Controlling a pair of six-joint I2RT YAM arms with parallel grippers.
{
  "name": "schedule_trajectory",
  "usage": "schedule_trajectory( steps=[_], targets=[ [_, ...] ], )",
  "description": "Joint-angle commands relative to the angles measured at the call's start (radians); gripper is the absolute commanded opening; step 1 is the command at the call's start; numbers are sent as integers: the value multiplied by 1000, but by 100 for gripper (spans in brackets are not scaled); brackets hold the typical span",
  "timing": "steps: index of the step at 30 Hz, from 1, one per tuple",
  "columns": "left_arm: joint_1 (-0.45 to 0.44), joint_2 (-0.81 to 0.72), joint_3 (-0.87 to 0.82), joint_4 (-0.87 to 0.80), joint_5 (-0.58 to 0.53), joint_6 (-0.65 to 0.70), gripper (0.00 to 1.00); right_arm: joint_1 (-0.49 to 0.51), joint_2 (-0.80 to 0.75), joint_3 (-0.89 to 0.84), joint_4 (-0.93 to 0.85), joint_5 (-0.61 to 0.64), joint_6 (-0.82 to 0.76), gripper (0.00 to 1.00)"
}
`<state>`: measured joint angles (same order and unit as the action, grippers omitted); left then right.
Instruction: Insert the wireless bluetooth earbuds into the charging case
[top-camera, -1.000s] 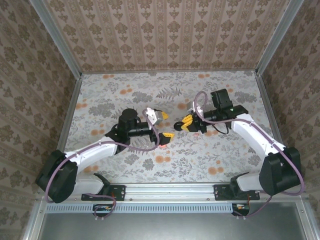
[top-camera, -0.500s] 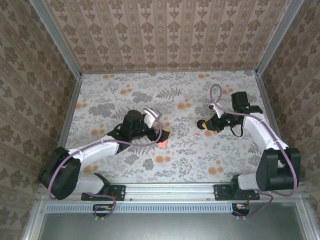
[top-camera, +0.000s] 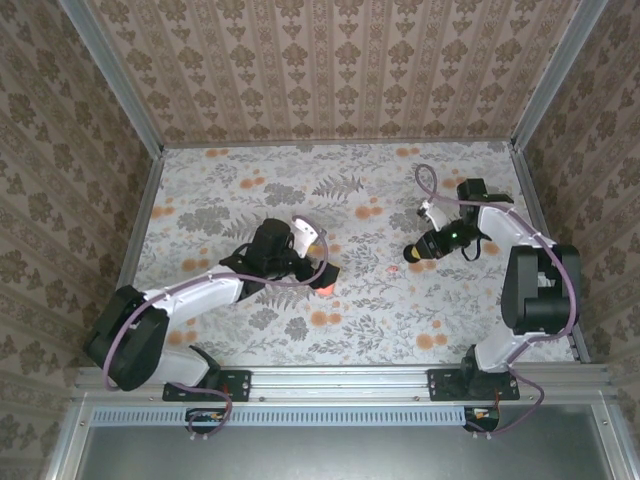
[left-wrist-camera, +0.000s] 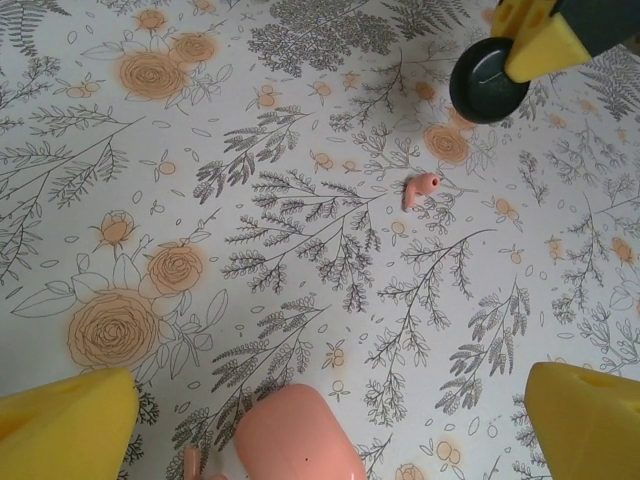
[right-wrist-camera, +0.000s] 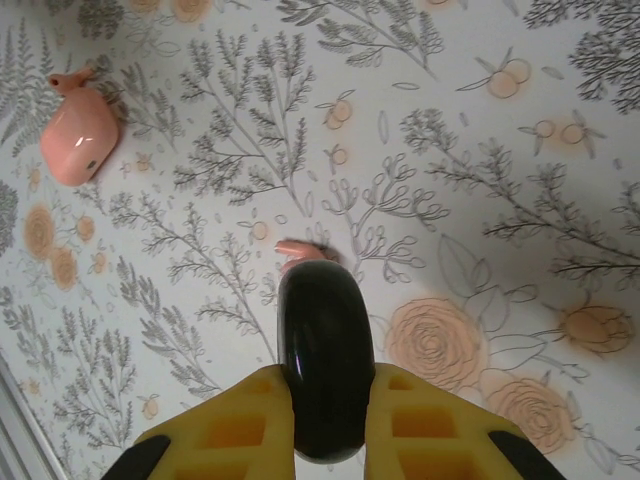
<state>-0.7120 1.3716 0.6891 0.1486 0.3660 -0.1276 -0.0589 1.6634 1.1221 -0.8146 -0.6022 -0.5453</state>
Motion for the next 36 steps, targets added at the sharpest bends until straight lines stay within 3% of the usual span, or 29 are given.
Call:
schedule_trajectory(
  steps=[1, 20, 28, 36],
  targets=[
    [0, 16, 38, -32, 21, 20, 100, -5, 47, 59, -67, 48, -2, 14],
    [-9, 65, 67, -79, 13, 47, 100, -4, 251, 171, -169, 115, -22, 15],
    [-15, 73, 89, -115, -5, 44, 100, -4, 296, 186, -170, 140, -12, 24],
    [-17, 106, 184, -300, -36, 1, 100, -4, 289, 185, -113, 168, 28, 42]
  ],
)
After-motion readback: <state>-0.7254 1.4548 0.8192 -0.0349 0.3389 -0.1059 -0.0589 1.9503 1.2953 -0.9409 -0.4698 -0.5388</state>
